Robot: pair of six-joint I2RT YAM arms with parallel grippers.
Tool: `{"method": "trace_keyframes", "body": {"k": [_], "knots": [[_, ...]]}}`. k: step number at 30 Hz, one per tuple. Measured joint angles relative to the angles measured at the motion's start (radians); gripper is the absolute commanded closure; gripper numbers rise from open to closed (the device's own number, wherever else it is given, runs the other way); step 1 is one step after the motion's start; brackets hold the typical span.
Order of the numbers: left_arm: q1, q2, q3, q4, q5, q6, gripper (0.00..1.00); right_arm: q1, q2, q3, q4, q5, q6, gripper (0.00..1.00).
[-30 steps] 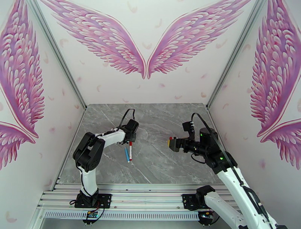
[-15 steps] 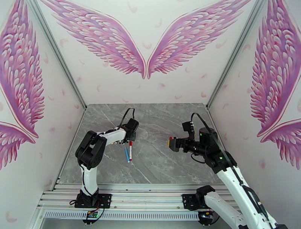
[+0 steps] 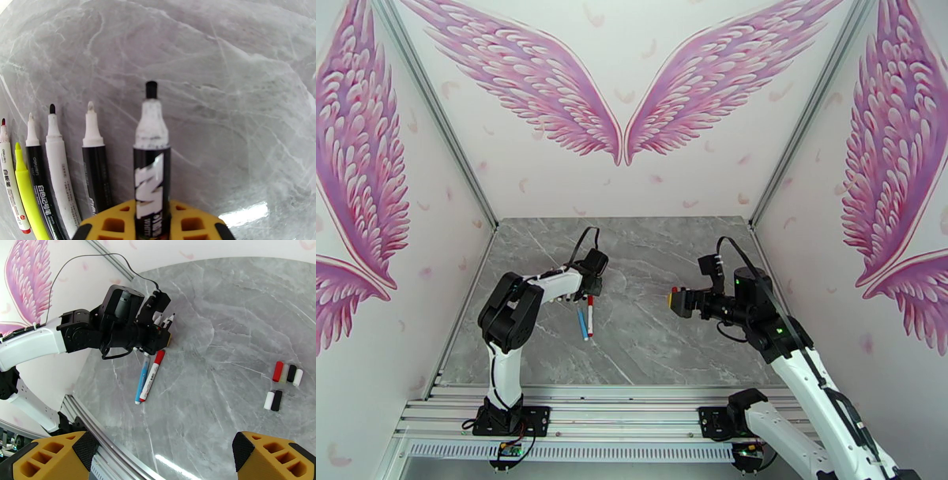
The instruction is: Open the pen caps
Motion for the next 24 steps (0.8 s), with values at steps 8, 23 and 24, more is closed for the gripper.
{"method": "trace_keyframes", "body": {"k": [8, 23, 24], "knots": [[0.001, 0.002, 0.011, -0.011, -0.001, -0.003, 0.70, 0.000, 0.000, 0.000, -0.003, 0.001, 0.000, 0.01], [0.001, -0.026, 0.013, -0.038, 0.007, -0.042, 0.65, 0.000, 0.000, 0.000, -0.007, 0.001, 0.000, 0.01], [0.001, -0.047, 0.006, -0.038, 0.012, -0.050, 0.64, 0.000, 0.000, 0.000, -0.007, 0.001, 0.000, 0.01]]}}
